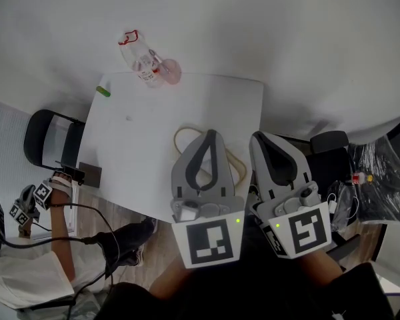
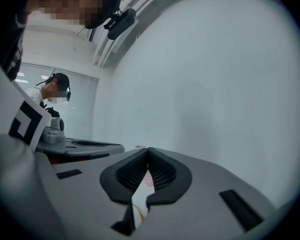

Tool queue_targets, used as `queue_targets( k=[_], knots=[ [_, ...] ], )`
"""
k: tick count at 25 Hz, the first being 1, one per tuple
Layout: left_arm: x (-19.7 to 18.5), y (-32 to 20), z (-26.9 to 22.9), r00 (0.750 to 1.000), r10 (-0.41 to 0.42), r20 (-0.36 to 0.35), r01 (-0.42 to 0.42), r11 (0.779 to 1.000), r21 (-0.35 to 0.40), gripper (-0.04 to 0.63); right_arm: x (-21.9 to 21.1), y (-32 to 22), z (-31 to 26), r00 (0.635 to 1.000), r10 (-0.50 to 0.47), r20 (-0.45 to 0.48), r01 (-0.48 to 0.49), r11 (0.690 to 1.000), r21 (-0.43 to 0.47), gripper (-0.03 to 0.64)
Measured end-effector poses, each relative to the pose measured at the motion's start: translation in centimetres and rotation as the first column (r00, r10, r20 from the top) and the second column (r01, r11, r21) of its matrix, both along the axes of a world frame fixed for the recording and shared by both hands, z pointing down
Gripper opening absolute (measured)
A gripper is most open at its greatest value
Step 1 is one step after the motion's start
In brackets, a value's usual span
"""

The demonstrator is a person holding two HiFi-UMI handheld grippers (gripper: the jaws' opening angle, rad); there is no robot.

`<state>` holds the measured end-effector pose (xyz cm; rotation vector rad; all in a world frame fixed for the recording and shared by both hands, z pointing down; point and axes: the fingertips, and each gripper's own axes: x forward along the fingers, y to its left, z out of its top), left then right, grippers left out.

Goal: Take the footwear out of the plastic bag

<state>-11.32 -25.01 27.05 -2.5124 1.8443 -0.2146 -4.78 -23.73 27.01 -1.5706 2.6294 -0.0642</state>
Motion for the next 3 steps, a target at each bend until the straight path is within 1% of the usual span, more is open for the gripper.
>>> queue_targets(
  k=[3],
  knots=[
    [-0.22, -0.05, 0.01, 1.000, -0.006, -0.003, 0.006, 1.000, -0.003, 0.023, -0.11, 0.00, -0.05, 1.000, 0.002, -0.003, -0.002, 1.000, 0.001, 0.018]
  ],
)
